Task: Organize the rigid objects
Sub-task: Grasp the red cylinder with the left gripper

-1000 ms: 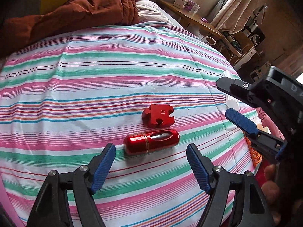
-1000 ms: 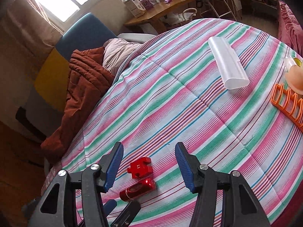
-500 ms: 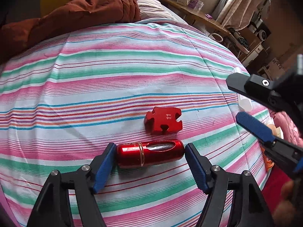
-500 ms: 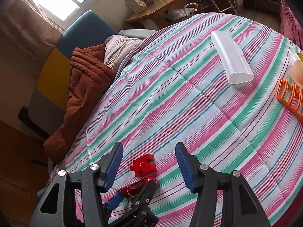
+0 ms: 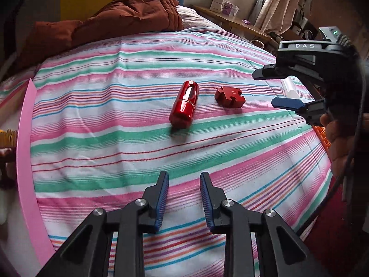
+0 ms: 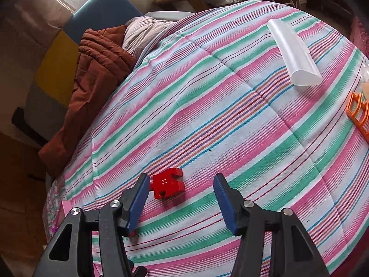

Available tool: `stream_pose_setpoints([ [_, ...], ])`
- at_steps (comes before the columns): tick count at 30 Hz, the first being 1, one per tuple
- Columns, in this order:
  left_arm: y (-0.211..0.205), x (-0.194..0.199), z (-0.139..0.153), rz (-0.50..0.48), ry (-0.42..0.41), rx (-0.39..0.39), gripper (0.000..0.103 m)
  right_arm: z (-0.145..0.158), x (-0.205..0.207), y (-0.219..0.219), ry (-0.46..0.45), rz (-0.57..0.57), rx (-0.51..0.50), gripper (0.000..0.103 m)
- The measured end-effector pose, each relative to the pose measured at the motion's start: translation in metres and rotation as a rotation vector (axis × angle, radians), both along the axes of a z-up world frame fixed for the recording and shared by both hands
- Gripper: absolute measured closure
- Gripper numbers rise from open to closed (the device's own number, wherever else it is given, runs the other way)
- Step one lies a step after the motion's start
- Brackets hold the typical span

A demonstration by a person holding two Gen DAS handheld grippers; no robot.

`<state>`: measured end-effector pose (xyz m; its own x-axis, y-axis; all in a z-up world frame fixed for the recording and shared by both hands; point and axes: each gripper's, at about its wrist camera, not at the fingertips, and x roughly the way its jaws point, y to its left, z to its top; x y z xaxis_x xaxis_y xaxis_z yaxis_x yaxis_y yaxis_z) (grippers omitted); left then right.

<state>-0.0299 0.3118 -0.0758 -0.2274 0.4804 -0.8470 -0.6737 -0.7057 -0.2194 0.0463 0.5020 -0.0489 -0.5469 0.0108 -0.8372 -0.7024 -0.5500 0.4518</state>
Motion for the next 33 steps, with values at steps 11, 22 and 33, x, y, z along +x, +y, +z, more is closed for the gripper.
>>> stream_pose_setpoints([
  [11,-0.009,-0.044,0.019,0.073,-0.123,0.07,0.045,-0.002,-0.001,-0.001,-0.027,0.005,0.0,0.045],
  [22,0.05,-0.065,0.019,-0.066,0.017,-0.03,0.045,-0.001,0.001,0.0,0.035,0.012,-0.059,0.045],
  [33,0.077,-0.07,-0.004,-0.075,0.03,-0.074,0.077,-0.005,-0.002,0.001,0.028,0.02,-0.069,0.045],
])
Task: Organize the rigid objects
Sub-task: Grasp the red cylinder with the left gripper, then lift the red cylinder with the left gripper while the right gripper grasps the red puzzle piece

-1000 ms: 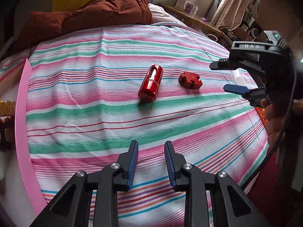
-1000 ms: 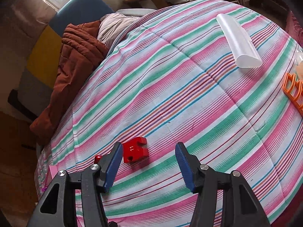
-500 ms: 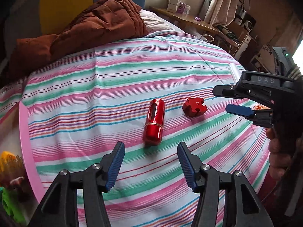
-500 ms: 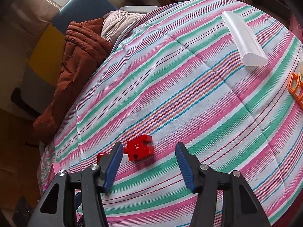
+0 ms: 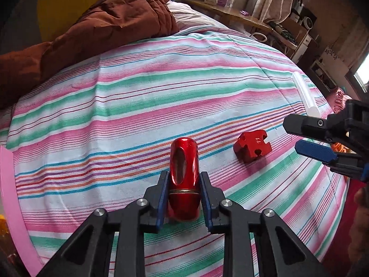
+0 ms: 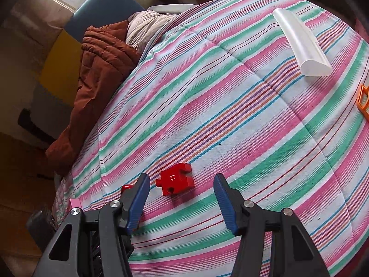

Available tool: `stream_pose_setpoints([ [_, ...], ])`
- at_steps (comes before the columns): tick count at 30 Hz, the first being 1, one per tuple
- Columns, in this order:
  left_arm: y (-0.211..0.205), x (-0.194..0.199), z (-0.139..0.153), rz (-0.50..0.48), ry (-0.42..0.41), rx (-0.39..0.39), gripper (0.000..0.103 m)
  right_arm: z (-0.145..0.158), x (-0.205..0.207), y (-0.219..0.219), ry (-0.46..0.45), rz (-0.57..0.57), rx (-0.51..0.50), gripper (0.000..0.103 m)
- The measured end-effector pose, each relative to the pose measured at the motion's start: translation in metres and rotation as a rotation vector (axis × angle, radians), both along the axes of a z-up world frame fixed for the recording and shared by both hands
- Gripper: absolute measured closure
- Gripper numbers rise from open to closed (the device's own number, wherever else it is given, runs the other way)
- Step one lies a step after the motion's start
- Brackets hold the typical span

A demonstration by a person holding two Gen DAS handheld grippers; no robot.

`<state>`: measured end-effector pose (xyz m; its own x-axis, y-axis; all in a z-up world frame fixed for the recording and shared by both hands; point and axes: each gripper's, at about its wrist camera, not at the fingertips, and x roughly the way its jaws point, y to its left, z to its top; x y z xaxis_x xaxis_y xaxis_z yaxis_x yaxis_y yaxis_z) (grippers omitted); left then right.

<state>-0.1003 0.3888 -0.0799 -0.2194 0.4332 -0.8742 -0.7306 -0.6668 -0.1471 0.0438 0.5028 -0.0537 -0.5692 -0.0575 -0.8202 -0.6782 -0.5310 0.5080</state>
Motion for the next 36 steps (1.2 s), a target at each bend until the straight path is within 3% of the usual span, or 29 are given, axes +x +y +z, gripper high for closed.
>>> stream_pose_setpoints([
  [16,-0.096,0.09,0.005,0.001,0.02,0.046,0.077,-0.005,-0.022,-0.021,-0.059,0.106,0.103,0.045],
  [20,-0.105,0.098,0.004,-0.002,0.037,0.063,0.077,-0.007,-0.039,-0.039,-0.112,0.2,0.199,0.045],
  [24,-0.107,0.1,0.002,-0.001,0.05,0.078,0.077,-0.008,-0.046,-0.043,-0.16,0.219,0.299,0.045],
  [33,-0.112,0.1,0.001,0.011,0.04,0.11,0.077,-0.021,-0.057,-0.041,-0.196,0.257,0.284,0.039],
  [34,-0.111,0.1,0.0,0.012,0.044,0.111,0.077,-0.023,-0.06,-0.043,-0.209,0.269,0.29,0.04],
  [36,-0.11,0.104,0.0,0.012,0.053,0.111,0.077,-0.024,-0.063,-0.049,-0.227,0.303,0.346,0.056],
])
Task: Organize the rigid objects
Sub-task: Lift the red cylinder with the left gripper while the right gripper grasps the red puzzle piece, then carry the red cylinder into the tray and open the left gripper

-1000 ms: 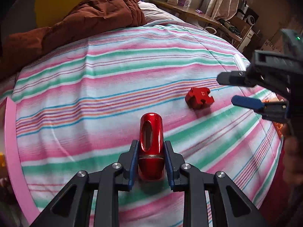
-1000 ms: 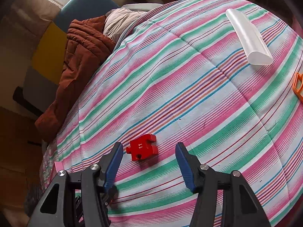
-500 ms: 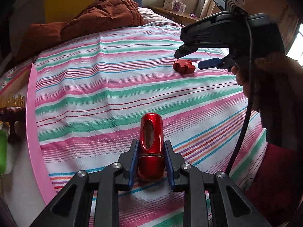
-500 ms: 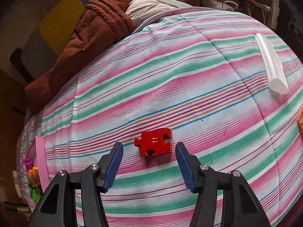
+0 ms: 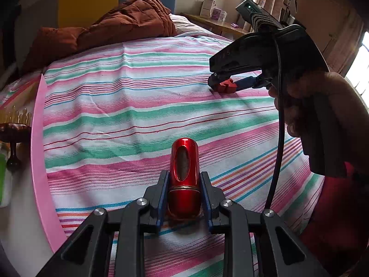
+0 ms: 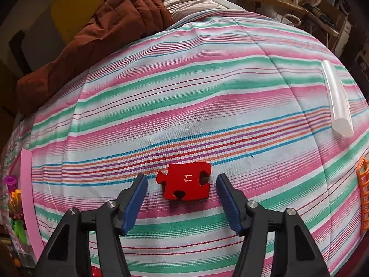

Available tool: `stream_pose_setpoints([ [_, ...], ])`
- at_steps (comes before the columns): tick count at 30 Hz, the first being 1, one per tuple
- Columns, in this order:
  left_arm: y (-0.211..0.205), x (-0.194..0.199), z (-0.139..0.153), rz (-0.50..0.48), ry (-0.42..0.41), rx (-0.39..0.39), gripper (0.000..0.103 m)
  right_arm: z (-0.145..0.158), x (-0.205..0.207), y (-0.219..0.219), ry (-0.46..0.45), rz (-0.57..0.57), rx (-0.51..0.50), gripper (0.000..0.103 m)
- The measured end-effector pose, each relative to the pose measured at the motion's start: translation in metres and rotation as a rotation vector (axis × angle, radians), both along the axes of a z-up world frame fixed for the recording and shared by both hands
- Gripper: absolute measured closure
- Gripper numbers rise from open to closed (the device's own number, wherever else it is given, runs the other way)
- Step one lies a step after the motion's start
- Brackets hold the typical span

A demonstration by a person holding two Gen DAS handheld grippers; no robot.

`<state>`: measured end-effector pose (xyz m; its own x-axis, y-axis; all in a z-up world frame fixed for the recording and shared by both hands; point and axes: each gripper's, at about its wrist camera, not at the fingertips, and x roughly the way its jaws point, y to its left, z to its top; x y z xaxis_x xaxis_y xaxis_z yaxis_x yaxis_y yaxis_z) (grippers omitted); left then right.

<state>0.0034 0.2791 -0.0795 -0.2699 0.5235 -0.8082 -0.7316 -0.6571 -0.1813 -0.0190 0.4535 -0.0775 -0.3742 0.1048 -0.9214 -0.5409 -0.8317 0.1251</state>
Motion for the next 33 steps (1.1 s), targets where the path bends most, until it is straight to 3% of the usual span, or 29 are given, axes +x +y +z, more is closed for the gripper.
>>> stream_pose_setpoints([
  [4,0.002,0.008,-0.002,-0.001,0.014,-0.004,0.077,-0.004,-0.007,-0.011,-0.039,0.036,0.076,0.056],
  [8,0.007,0.005,-0.005,0.0,0.023,-0.01,0.077,-0.008,-0.006,-0.005,-0.015,0.014,0.025,0.047],
  [10,0.008,0.002,-0.006,-0.002,0.027,-0.014,0.077,-0.009,-0.007,-0.009,-0.016,0.04,0.05,0.045],
  [12,0.008,-0.001,-0.006,-0.001,0.025,-0.016,0.077,-0.009,-0.009,-0.015,-0.032,0.073,0.1,0.046],
  [15,0.008,-0.003,-0.006,0.005,0.014,-0.015,0.077,-0.007,-0.011,-0.02,-0.034,0.107,0.123,0.057],
  [23,-0.007,0.002,0.005,0.015,-0.033,0.007,0.077,-0.008,-0.016,-0.026,-0.047,0.16,0.198,0.057],
  [33,-0.036,0.006,0.055,0.07,0.03,0.068,0.077,-0.008,-0.015,-0.029,-0.041,0.174,0.223,0.057],
])
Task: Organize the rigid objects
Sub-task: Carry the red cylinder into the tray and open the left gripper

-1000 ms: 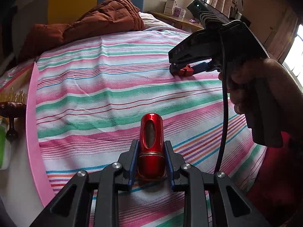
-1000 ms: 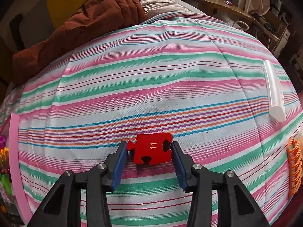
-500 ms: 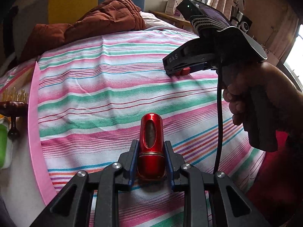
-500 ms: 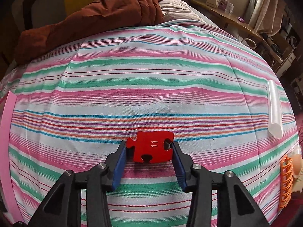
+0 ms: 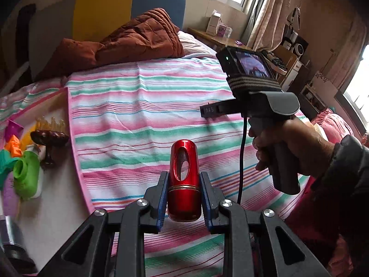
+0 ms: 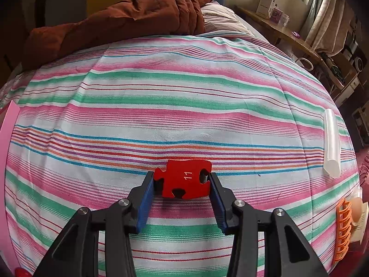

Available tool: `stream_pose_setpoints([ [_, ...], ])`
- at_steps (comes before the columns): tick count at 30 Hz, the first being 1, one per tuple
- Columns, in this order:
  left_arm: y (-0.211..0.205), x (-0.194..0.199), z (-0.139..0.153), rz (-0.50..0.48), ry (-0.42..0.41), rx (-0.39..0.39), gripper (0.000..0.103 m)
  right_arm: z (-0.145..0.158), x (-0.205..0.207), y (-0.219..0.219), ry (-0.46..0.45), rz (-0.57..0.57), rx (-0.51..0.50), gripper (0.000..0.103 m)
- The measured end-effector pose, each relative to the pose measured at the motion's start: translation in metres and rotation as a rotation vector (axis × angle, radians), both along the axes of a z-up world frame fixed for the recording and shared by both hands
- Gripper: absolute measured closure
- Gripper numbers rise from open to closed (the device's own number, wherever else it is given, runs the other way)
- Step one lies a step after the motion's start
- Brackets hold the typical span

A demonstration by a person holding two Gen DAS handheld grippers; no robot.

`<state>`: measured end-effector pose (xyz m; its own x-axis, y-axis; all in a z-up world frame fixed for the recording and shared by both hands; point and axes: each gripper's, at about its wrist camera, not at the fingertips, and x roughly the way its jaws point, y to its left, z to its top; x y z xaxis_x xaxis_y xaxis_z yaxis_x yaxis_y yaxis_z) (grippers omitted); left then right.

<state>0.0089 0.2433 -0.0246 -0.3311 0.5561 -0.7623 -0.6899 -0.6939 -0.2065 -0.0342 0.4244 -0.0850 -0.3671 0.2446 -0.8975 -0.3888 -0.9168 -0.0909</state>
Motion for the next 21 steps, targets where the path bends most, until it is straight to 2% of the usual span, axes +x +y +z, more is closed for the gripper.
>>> stream_pose_setpoints([
  [5,-0.025,-0.008,0.017,0.077,0.038,-0.001,0.077,0.001,0.003,-0.002,0.002,0.017,0.021,0.058],
  [13,-0.062,-0.02,0.024,0.179,0.082,-0.022,0.077,0.002,0.006,-0.004,0.005,0.043,0.063,0.058],
  [21,-0.096,-0.028,0.021,0.253,0.071,-0.031,0.077,0.002,0.006,-0.006,0.008,0.043,0.067,0.058],
])
